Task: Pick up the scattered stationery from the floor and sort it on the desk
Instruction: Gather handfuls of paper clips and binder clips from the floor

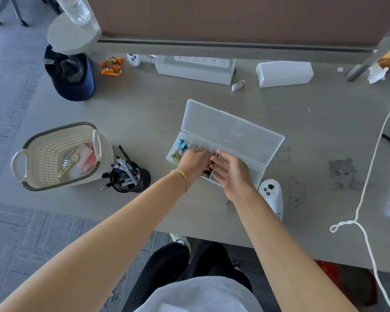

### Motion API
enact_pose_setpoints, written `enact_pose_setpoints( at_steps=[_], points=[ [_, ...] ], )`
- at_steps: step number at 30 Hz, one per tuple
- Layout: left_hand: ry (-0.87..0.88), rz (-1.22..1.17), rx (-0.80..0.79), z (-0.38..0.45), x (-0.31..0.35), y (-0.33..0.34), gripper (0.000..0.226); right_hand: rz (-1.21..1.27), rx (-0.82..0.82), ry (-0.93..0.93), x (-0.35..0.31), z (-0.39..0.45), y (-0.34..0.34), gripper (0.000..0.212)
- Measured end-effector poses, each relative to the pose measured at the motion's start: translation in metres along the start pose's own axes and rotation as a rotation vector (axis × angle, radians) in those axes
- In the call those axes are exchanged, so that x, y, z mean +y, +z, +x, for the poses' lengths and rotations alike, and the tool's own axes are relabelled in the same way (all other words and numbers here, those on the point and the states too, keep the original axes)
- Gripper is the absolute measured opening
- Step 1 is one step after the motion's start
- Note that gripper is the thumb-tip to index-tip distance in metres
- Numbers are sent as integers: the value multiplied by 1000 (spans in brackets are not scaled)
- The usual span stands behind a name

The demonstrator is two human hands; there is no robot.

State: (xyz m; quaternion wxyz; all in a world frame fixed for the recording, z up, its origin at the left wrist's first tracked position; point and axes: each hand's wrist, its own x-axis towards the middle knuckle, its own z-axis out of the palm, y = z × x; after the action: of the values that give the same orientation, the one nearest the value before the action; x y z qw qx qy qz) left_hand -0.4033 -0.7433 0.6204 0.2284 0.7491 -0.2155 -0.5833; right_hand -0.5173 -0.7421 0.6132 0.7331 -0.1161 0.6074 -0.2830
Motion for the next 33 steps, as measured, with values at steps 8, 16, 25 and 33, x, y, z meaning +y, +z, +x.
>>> enact_pose_setpoints(
  at_steps=[8,16,25,33],
  points=[
    [272,572,186,-43,-2,-30,28,-645,-23,-346,-7,-9,19,17],
    [406,856,504,-78,-29,-80,29,-1297,-214,-707,16,-31,73,26],
    [207,872,760,-139,-102,-173,28,-1694,-522,-1131,77,-75,153,36],
    [9,653,875,-210,-226,-256,28,-1783,-830,-1355,197,-143,228,39]
  ],
)
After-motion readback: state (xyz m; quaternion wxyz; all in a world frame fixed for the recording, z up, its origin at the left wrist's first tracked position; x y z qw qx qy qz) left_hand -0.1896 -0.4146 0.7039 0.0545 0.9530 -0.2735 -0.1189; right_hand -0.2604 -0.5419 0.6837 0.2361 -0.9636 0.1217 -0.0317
